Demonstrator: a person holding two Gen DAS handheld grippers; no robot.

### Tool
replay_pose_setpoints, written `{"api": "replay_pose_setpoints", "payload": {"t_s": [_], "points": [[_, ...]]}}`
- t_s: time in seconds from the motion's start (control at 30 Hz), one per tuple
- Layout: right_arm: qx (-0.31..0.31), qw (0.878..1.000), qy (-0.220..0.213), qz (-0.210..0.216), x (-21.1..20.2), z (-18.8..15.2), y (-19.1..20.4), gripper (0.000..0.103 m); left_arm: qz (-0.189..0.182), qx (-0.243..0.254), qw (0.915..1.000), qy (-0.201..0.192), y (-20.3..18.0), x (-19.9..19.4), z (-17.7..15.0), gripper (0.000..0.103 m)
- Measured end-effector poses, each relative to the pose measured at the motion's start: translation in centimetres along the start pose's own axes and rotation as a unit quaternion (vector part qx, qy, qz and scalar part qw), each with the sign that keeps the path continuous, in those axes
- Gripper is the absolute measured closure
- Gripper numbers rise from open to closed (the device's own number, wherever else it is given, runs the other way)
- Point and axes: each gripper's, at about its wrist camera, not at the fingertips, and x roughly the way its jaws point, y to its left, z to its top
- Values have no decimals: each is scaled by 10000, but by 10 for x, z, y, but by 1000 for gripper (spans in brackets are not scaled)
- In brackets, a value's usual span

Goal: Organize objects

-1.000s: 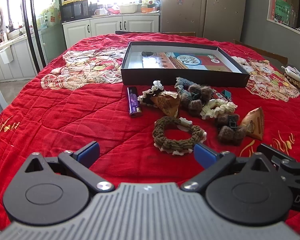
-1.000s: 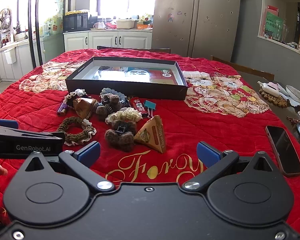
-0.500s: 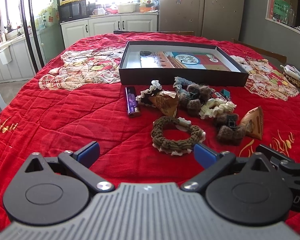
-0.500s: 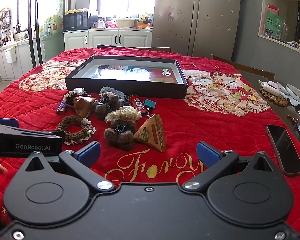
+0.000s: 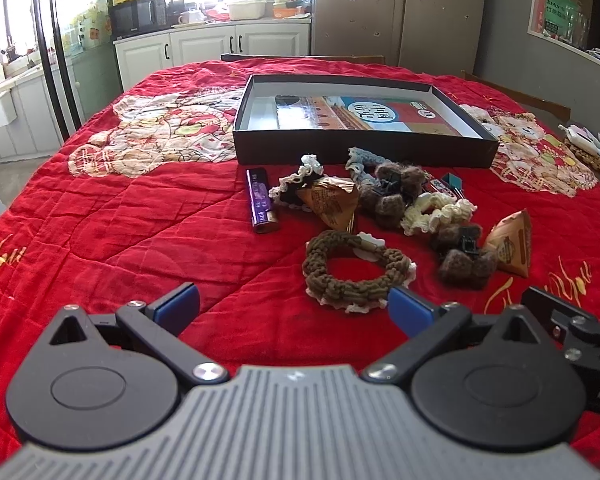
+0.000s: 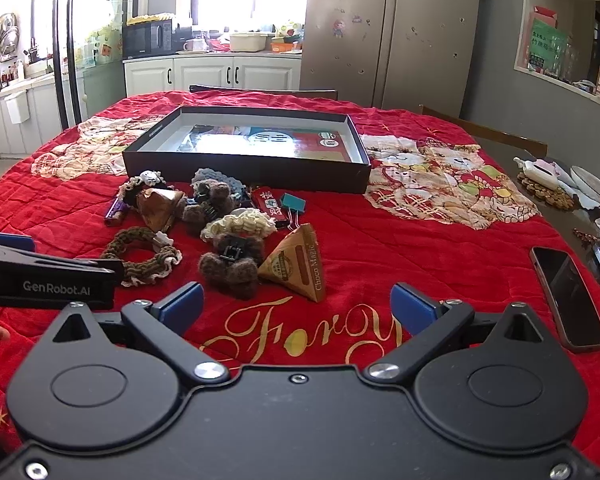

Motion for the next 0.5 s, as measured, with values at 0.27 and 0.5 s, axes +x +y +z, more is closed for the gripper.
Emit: {"api": "replay_pose_setpoints", "payload": {"t_s": [0.27,0.5], "points": [[-24,10000,28,-44,5,1,-3,5,-139,-101,9998,103,11,12,3,0],[-39,9999,67,-82,9,0,-4,5,-128,-54,9999,43,12,13,5,0]]}}
